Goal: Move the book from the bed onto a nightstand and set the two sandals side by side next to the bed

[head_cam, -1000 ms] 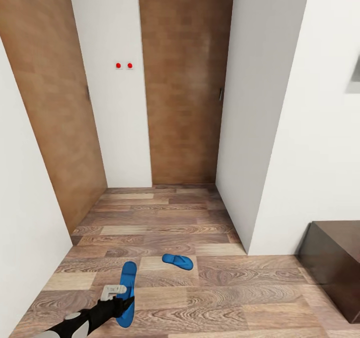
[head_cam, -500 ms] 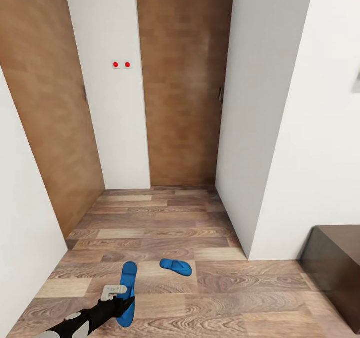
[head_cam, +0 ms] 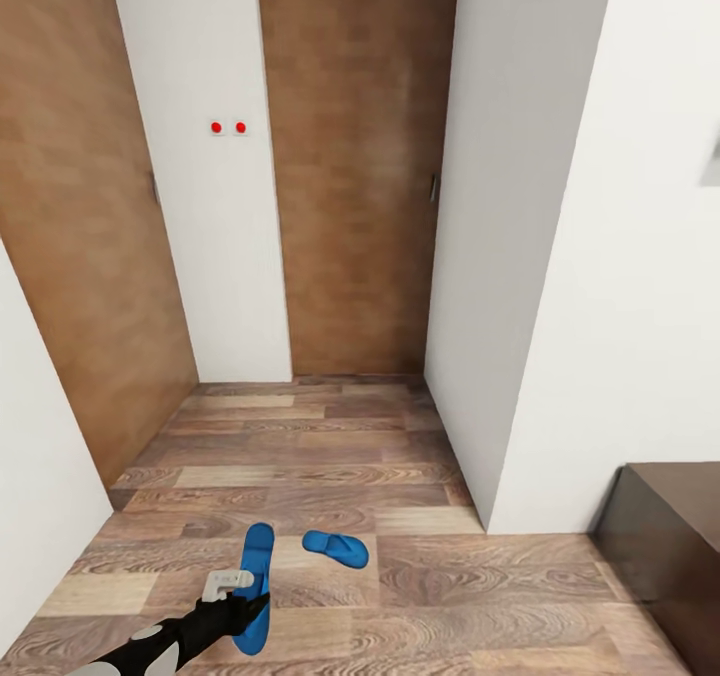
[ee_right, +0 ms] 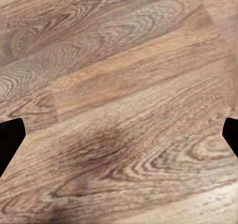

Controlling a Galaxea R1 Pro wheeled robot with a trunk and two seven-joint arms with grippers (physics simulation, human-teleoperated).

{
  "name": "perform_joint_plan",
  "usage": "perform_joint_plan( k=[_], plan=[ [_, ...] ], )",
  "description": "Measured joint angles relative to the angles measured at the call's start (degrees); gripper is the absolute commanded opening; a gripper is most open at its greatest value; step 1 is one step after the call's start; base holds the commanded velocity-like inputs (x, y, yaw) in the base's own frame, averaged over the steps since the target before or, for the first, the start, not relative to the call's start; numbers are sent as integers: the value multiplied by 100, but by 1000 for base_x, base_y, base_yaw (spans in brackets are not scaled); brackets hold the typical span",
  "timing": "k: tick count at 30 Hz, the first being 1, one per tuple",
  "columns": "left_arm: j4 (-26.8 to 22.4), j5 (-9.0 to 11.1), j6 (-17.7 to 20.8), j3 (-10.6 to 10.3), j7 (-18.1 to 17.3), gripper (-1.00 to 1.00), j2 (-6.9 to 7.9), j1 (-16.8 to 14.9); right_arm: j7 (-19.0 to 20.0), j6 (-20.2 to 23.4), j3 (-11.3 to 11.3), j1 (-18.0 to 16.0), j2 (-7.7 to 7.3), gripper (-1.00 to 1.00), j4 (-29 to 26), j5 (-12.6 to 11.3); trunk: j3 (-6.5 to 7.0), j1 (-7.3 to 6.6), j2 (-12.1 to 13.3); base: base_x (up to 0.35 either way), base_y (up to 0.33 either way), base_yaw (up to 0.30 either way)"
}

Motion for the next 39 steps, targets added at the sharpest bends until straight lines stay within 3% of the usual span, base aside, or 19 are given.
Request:
perform_joint_plan(
  k=[18, 39],
  plan=[
    [1, -1, 1, -2, 0, -100, 0, 2, 0, 0, 0, -1, 8, 100, 0, 35, 0, -1, 0, 267, -19, 5],
    [-1, -1, -1, -4, -1, -100, -8, 2, 0, 0, 1, -1, 9, 100, 2, 35, 0, 1, 0, 9, -3, 263]
  ],
)
